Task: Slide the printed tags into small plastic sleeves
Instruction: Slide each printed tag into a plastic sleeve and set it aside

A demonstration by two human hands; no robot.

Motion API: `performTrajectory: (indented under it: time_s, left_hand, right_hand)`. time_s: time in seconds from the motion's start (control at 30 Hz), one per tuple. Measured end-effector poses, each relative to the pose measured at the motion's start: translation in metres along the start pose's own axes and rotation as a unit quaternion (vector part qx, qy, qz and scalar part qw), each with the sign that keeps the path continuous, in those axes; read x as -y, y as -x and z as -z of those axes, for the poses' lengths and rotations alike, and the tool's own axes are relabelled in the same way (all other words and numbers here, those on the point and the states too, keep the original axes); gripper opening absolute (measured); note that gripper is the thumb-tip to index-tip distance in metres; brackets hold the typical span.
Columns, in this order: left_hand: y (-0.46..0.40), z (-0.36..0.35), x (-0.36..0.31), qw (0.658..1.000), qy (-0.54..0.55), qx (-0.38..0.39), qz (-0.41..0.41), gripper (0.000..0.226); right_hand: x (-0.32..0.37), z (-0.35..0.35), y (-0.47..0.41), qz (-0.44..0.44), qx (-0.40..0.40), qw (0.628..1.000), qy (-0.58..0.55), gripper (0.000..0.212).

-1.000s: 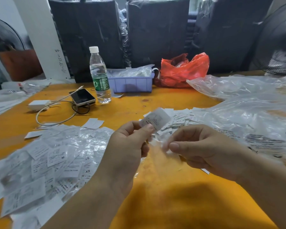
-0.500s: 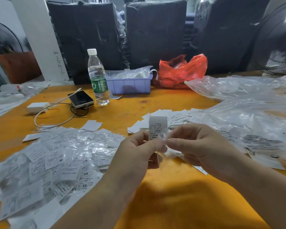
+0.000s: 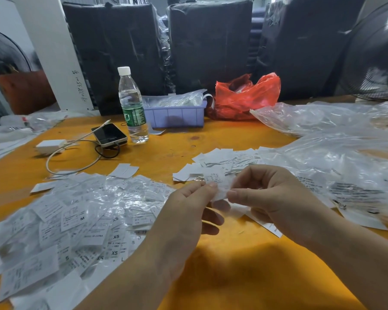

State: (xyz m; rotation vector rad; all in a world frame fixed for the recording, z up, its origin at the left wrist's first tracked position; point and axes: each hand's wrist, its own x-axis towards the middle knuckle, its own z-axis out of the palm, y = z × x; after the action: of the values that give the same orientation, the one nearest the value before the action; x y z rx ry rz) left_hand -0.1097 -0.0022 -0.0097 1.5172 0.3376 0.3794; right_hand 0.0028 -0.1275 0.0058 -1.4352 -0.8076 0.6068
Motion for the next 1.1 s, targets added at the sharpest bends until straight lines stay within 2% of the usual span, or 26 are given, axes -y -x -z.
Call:
performTrajectory:
  time_s: [0.13, 0.33, 0.43, 0.57, 0.6, 0.7, 0.8, 0.9, 1.0, 1.1]
  left_hand:
    - [0.000, 0.001, 0.000, 1.000, -0.013, 0.010, -0.010, 0.044]
    - [0.001, 0.001, 0.005, 0.995, -0.060, -0.019, -0.078, 0.003]
    - [0.000, 0.003, 0.007, 0.990, -0.094, -0.033, -0.099, 0.014]
    - [0.000, 0.002, 0.005, 0.989, -0.111, -0.022, -0.097, 0.009]
    - [0.000, 0.002, 0.004, 0.989, -0.112, -0.013, -0.093, 0.003]
    - [0.000, 0.003, 0.003, 0.988, -0.127, 0.004, -0.085, 0.015]
    - [0.000, 0.005, 0.000, 0.990, -0.105, -0.020, -0.090, 0.004]
    - [0.001, 0.006, -0.001, 0.983, -0.125, -0.073, -0.116, 0.005]
    - [0.003, 0.004, -0.003, 0.968, -0.166, -0.110, -0.153, 0.009]
    - [0.006, 0.001, -0.004, 0.962, -0.181, -0.113, -0.170, 0.009]
  right_hand:
    - [0.000, 0.000, 0.001, 0.009, -0.020, 1.000, 0.017, 0.014]
    - [-0.002, -0.001, 0.000, 0.013, -0.027, 1.000, 0.010, 0.015]
    - [0.000, -0.001, 0.000, -0.007, -0.018, 1.000, -0.007, 0.025]
    - [0.002, 0.004, -0.001, -0.073, 0.055, 0.994, -0.062, 0.042]
    - [0.003, 0.005, 0.000, -0.074, 0.069, 0.993, -0.061, 0.038]
    - [0.004, 0.005, 0.001, -0.063, 0.072, 0.995, -0.033, 0.016]
    - [0.007, 0.004, 0.001, -0.060, 0.049, 0.997, -0.019, 0.031]
    - [0.007, 0.002, 0.001, -0.060, 0.033, 0.998, -0.003, 0.045]
    - [0.006, 0.000, 0.001, -0.053, 0.026, 0.998, 0.004, 0.042]
    - [0.005, -0.001, 0.002, -0.048, 0.020, 0.999, 0.009, 0.043]
